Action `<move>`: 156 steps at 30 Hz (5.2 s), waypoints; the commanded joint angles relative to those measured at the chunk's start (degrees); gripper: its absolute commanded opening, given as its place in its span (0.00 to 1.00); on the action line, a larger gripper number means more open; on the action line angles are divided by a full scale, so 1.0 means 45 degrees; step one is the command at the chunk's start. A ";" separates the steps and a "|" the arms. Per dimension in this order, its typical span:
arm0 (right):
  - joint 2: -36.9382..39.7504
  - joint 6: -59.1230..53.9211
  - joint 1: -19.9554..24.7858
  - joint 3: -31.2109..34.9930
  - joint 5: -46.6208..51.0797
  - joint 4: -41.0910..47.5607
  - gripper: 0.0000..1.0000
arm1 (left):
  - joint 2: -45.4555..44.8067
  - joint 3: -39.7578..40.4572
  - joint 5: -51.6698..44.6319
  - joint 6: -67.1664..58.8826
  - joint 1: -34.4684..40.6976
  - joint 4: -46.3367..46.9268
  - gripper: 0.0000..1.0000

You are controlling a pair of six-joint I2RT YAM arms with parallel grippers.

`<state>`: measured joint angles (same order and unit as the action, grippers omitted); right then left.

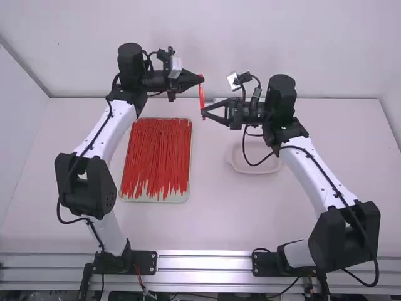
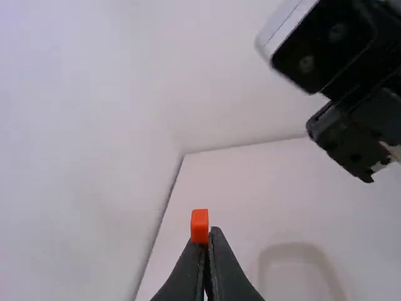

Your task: Fasten the cable tie

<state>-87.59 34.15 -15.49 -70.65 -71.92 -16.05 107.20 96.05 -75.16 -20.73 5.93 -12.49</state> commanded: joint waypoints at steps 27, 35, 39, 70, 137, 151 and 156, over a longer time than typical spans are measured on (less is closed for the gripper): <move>-0.0053 0.1554 -0.0724 -0.0282 0.1292 -0.0248 0.00 | -0.0092 0.0306 -0.3055 -0.2939 -0.0228 -0.1190 0.02; -0.0053 0.1443 -0.0903 -0.0282 0.1831 -0.0345 0.00 | -0.0092 0.0311 -0.3065 -0.2939 -0.0151 -0.2132 0.02; -0.0053 0.1409 -0.0903 -0.0282 0.1909 -0.0345 0.00 | -0.0092 0.0311 -0.3060 -0.2939 -0.0155 -0.2341 0.02; -0.0053 0.1025 -0.0787 -0.0282 0.2297 -0.0393 0.00 | -0.0092 0.0306 -0.3104 -0.1685 0.0029 -0.3687 0.02; -0.0049 0.1491 -0.0359 -0.0287 0.2657 -0.0947 0.00 | -0.0092 0.0311 -0.3230 -0.2506 0.0165 -0.3143 0.02; -0.0049 0.1797 0.0029 -0.0287 0.2773 -0.1064 0.00 | -0.0092 0.0311 -0.3235 -0.2492 0.0408 -0.3089 0.02; -0.0049 0.1797 0.0029 -0.0287 0.3099 -0.1190 0.00 | -0.0092 0.0306 -0.3240 -0.2492 0.0612 -0.3079 0.02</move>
<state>-87.59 41.91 -16.05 -70.65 -59.79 -20.71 107.20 96.05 -87.83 -31.33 7.88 -26.22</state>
